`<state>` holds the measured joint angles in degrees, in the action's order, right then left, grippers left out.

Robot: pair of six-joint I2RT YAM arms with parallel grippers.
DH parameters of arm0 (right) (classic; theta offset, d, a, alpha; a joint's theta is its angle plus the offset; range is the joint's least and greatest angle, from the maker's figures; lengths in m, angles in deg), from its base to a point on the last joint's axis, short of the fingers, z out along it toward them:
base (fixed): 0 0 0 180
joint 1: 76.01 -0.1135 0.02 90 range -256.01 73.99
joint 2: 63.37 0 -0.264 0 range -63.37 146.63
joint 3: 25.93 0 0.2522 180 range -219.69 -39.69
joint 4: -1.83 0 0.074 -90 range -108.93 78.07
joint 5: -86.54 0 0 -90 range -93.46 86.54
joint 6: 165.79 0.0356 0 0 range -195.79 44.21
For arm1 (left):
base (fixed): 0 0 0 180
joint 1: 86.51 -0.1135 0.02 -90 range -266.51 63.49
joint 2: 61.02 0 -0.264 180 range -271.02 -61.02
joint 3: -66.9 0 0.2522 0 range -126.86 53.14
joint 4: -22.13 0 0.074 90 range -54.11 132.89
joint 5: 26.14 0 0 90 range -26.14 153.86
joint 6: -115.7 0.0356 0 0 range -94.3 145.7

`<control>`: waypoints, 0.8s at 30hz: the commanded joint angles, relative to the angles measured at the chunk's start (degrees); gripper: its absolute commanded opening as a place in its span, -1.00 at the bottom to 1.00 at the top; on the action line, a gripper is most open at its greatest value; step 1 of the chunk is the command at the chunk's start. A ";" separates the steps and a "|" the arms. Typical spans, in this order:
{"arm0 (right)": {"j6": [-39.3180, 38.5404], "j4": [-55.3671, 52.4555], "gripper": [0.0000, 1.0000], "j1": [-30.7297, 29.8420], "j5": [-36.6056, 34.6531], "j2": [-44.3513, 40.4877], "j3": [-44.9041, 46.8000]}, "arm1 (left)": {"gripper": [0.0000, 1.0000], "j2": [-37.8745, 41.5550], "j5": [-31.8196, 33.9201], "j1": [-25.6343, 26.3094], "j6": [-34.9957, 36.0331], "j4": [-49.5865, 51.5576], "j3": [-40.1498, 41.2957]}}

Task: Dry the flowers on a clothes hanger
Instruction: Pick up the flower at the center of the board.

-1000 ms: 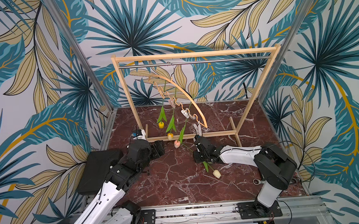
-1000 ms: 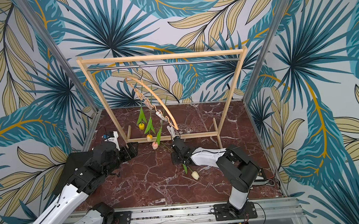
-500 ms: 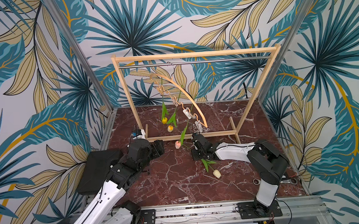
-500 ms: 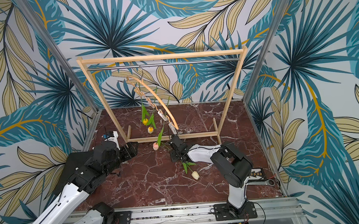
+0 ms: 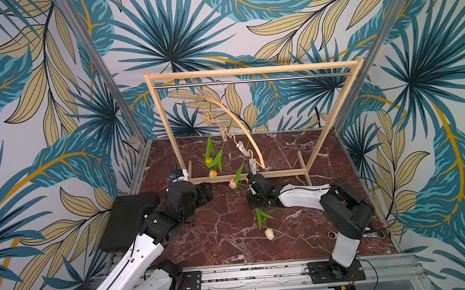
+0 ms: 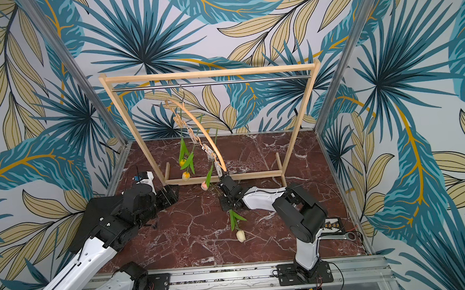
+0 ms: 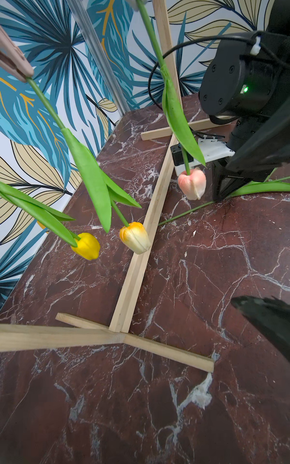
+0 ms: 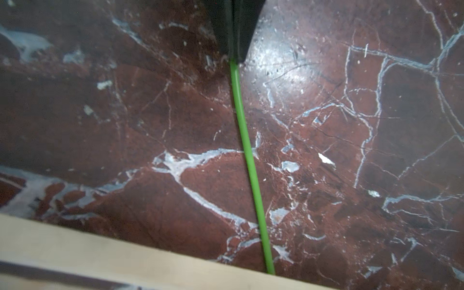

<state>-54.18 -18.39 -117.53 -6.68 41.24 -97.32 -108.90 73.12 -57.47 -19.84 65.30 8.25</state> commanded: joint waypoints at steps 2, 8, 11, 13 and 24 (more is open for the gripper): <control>-2.01 -2.67 -1.00 -0.53 1.82 0.20 1.21 | 0.60 0.84 0.73 -0.38 -0.81 -1.51 1.88; -3.45 -1.98 -1.00 -0.85 8.43 -1.70 1.07 | 0.58 1.65 1.39 -0.42 -3.00 -1.98 3.40; -3.25 -2.59 -1.00 -1.58 12.85 -2.02 0.48 | 0.55 1.52 1.53 -0.40 -3.97 -2.10 3.66; -2.33 -2.13 -1.00 -2.20 14.39 -2.68 0.95 | 0.53 1.63 1.55 -0.44 -4.51 -1.99 3.85; 5.89 5.46 -1.00 -6.15 21.80 -8.02 4.13 | 0.48 2.47 -1.43 -1.67 -9.90 -3.73 7.39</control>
<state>-50.99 -15.59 -122.16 11.85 34.71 -93.64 -107.24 72.84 -58.32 -27.62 63.62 14.09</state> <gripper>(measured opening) 0.048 0.742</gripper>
